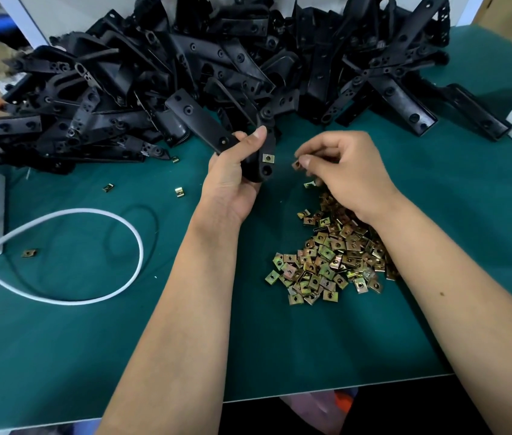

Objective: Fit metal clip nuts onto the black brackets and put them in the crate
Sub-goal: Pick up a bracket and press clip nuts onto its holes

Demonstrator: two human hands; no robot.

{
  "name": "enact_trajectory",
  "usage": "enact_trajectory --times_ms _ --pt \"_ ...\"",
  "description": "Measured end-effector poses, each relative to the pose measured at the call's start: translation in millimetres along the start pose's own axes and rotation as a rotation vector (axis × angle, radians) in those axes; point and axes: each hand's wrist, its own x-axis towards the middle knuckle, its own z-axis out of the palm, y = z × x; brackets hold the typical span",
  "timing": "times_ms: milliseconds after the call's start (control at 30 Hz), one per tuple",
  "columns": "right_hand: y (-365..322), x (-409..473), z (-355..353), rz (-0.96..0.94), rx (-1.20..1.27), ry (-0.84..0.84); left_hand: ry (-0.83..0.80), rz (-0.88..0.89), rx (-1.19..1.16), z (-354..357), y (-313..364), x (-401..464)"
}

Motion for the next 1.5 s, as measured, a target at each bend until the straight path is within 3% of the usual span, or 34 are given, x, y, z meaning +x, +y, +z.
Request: enact_trajectory --times_ms 133,500,967,1500 --pt "-2 0 4 0.027 0.271 0.039 -0.050 -0.016 0.042 0 0 -1" --pt "-12 -3 6 0.143 0.647 0.094 -0.221 -0.092 0.111 1 -3 -4" --pt "-16 -4 5 0.176 0.658 0.088 -0.275 -0.154 0.103 3 -9 -4" --pt "-24 -6 2 0.198 0.763 0.059 -0.188 -0.179 0.038 6 -12 -4"
